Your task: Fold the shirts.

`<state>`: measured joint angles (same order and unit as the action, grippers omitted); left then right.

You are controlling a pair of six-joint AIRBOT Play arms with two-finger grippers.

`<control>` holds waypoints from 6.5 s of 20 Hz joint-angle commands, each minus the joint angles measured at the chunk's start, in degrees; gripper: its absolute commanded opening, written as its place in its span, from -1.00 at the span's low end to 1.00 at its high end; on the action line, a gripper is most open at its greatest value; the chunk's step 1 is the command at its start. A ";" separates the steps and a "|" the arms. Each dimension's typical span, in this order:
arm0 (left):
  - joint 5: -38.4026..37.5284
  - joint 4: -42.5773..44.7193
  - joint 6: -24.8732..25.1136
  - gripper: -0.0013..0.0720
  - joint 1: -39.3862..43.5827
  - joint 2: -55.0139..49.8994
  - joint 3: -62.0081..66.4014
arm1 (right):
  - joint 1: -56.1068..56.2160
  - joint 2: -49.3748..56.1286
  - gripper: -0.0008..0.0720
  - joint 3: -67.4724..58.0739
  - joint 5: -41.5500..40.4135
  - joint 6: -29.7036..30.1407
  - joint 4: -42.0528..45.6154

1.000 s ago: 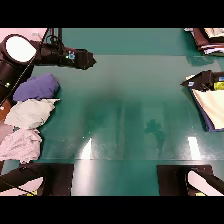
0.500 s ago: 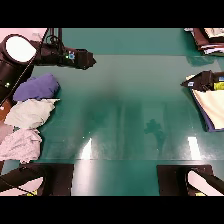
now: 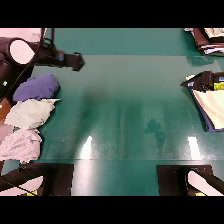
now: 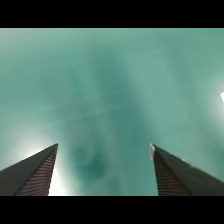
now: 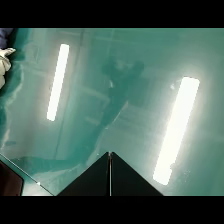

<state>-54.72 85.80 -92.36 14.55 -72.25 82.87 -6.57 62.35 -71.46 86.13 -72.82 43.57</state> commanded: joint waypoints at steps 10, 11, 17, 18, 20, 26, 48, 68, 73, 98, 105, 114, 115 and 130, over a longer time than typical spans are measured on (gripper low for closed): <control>1.73 11.87 -5.38 0.84 -23.76 -12.24 -12.44 | 0.02 -0.02 -0.92 0.02 -0.74 -0.02 0.00; 1.70 11.93 -5.31 0.84 -23.76 -13.18 -12.44 | 0.02 -0.02 -0.92 0.02 -1.09 -0.02 0.00; -2.01 11.50 -5.07 -0.76 -23.76 -13.68 -9.75 | 0.02 -0.02 -0.92 0.02 -3.28 -0.02 -0.09; -4.24 11.45 -4.59 -0.88 -23.76 -13.66 -8.00 | 0.02 -0.04 -0.92 0.02 -3.26 -0.02 -0.09; -9.46 10.86 -3.21 -0.90 -23.69 -12.83 -2.78 | 0.02 -0.02 -0.92 0.02 -3.30 -0.04 -0.63; -12.94 9.31 -0.17 -0.90 -18.05 6.29 11.96 | 0.02 -0.02 -0.92 -11.19 -5.99 -0.07 -1.95; -5.70 -0.09 -7.50 0.84 20.94 1.79 -6.71 | 0.02 -0.04 -0.92 -25.86 -3.52 -0.04 -1.79; -8.94 -15.15 7.26 0.61 -14.53 -9.11 -21.44 | 0.02 0.13 -0.92 -25.75 -0.81 -0.04 -1.42; -9.64 -15.02 7.34 -0.90 -14.53 -8.92 -19.28 | 0.02 0.09 -0.92 -15.37 -0.11 -1.70 -1.44; -13.90 -15.10 7.30 -0.90 -14.53 -0.66 -6.34 | 30.10 20.85 -0.93 5.66 -19.50 3.93 -1.49; -12.72 -15.80 7.30 -0.90 -14.53 17.73 16.22 | 22.86 0.57 -0.93 -13.22 -16.57 2.08 6.88; -8.41 -24.33 7.32 -0.90 -14.53 24.04 36.70 | 14.25 -13.14 -0.93 -25.97 -14.80 0.02 7.65; -8.68 -25.03 7.32 -0.90 -14.53 23.34 35.95 | 13.27 -13.11 -0.93 -25.42 -13.77 -0.92 7.61; -6.14 -22.21 12.46 -0.90 -14.53 18.21 -30.91 | 28.72 0.07 -0.77 23.50 -26.80 -3.67 7.08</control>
<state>-66.17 62.11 -80.97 0.01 -53.87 62.00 20.03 59.37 -53.25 65.21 -76.44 51.07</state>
